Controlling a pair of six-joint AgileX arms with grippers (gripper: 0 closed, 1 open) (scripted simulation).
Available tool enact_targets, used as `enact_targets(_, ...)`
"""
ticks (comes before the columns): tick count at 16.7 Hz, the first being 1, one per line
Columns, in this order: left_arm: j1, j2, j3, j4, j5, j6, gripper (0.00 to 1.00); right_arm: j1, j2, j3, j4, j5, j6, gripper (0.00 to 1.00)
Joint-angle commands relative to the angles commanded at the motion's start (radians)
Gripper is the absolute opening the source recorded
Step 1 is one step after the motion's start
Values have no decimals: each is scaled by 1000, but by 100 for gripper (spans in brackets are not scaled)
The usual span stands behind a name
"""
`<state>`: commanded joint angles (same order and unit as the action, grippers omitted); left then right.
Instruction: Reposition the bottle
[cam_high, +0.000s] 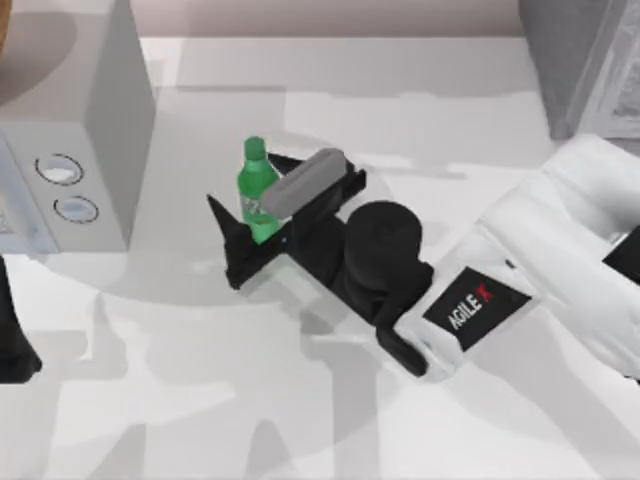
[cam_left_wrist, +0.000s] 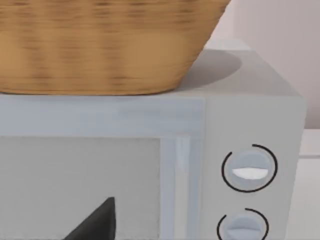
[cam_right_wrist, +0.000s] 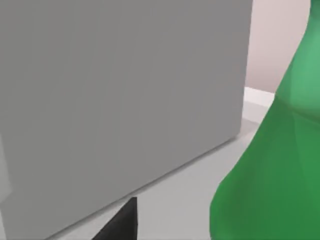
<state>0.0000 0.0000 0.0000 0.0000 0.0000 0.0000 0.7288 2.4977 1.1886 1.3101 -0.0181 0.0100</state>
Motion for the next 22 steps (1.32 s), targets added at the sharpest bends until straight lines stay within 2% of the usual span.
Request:
enact_targets(9,0,0,0,0,0,0,100,0,0,0,0,0,0,2)
enact_targets(19,0,0,0,0,0,0,100,-5,-2,-2,1,-3,2,0)
enact_targets(22,0,0,0,0,0,0,100,-71,-26,-52,33,-68,1,0)
